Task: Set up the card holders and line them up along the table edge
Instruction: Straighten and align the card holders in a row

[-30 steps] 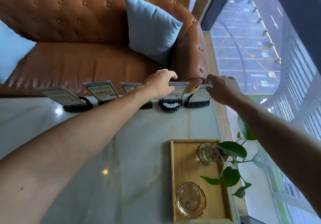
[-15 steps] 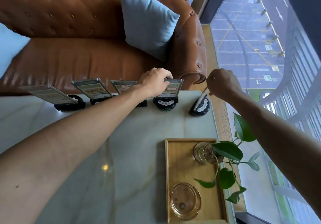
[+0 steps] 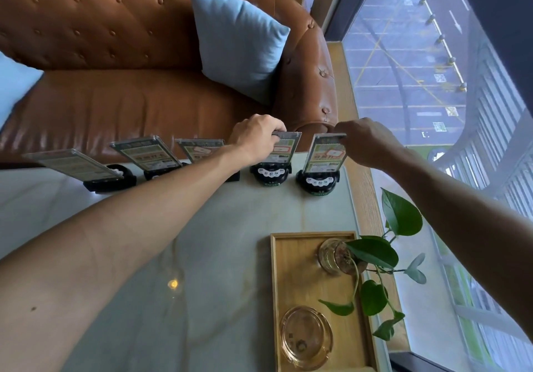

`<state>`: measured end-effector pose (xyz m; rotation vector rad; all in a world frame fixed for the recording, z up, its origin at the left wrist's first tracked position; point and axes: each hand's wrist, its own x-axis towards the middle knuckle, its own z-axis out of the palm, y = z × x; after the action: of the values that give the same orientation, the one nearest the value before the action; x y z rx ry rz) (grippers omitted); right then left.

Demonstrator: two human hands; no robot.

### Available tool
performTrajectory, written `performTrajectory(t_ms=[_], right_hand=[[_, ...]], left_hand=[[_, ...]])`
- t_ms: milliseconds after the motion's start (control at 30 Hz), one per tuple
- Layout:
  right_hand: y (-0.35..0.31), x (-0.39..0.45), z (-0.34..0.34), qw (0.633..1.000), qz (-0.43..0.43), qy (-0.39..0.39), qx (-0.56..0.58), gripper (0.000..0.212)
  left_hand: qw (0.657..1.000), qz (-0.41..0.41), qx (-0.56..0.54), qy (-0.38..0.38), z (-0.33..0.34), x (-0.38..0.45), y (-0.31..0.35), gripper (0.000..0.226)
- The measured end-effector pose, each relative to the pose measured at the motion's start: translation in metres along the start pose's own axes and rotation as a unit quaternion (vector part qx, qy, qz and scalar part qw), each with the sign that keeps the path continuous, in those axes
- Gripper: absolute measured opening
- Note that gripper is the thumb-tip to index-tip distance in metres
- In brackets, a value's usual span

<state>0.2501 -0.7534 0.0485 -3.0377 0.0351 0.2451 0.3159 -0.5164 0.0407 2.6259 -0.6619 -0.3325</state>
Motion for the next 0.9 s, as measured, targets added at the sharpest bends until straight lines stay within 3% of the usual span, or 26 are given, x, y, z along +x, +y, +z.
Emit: performTrajectory(t_ms=[900], right_hand=[[0.016,0.009,0.001,0.999,0.02,0.022,0.037,0.022]], left_hand=[[1.0,0.016,-0.024,-0.012,-0.001,0.014,0.004,0.024]])
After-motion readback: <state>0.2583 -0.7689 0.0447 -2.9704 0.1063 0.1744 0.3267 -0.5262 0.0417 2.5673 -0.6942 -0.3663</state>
